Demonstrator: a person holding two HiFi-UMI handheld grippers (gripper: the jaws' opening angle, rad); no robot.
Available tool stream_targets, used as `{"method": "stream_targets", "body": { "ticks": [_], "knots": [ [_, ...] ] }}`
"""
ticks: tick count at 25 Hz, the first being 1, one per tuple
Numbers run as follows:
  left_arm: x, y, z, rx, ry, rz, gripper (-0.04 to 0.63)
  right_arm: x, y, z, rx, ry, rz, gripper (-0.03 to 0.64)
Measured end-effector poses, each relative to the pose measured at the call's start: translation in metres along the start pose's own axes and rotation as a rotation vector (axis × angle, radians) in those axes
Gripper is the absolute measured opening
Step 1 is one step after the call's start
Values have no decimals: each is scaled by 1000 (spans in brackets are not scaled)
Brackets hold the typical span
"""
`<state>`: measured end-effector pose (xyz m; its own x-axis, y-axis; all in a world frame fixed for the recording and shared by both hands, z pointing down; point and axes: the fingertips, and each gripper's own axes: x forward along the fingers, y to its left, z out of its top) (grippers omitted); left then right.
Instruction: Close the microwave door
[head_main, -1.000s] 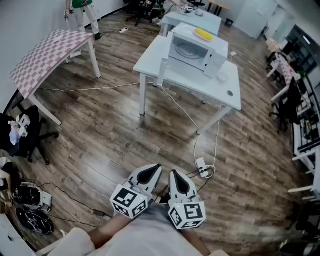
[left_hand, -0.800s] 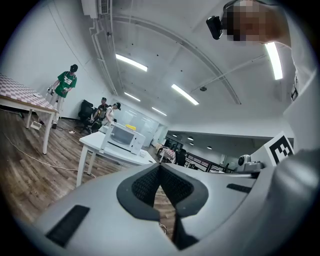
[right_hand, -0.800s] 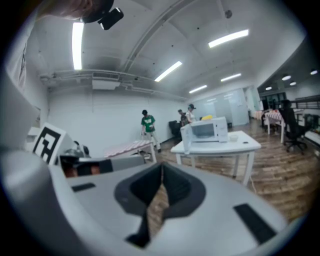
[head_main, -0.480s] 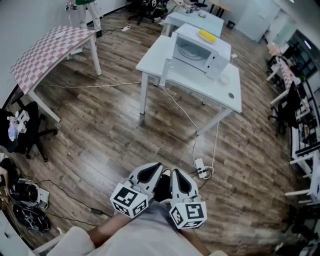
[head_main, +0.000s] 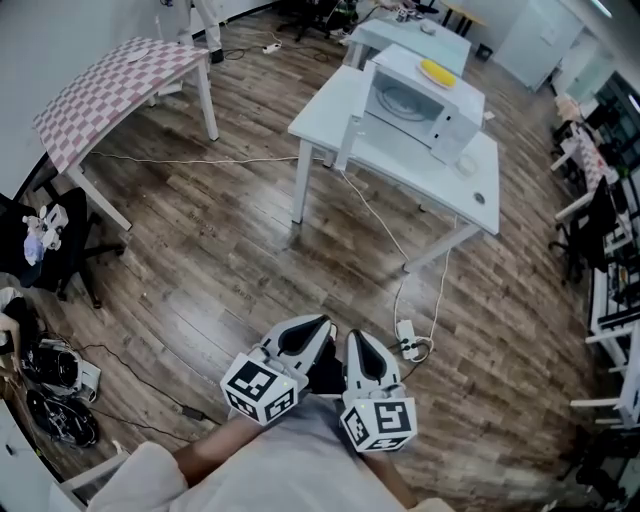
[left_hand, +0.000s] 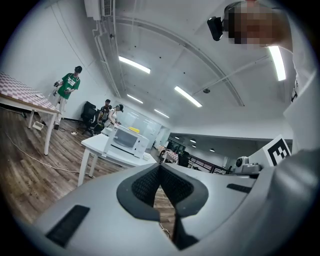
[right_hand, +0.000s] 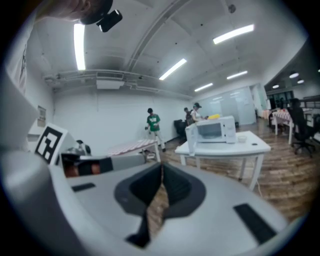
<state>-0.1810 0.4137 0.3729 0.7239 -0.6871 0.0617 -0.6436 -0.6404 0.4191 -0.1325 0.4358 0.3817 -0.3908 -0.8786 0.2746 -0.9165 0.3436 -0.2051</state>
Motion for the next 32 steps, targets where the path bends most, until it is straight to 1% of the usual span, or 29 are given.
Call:
{"method": "stream_targets", "body": {
  "ticks": [4, 8, 16, 21, 28, 32],
  "knots": [
    [12, 10, 1, -7, 22, 7, 18, 16, -5, 5, 8, 5, 19, 23],
    [29, 15, 2, -20, 43, -3, 18, 30, -17, 10, 21, 15, 16, 23],
    [75, 31, 8, -42, 64, -8, 18, 67, -49, 25, 25, 35, 32, 23],
    [108, 44, 15, -48, 68, 6, 18, 95, -72, 37, 31, 43, 55, 23],
    [157, 60, 29, -28, 69, 35, 18, 132, -107, 56, 36, 45, 102, 23],
    [186, 68, 37, 10, 76, 53, 18, 153, -126, 68, 43, 43, 128, 24]
  ]
}}
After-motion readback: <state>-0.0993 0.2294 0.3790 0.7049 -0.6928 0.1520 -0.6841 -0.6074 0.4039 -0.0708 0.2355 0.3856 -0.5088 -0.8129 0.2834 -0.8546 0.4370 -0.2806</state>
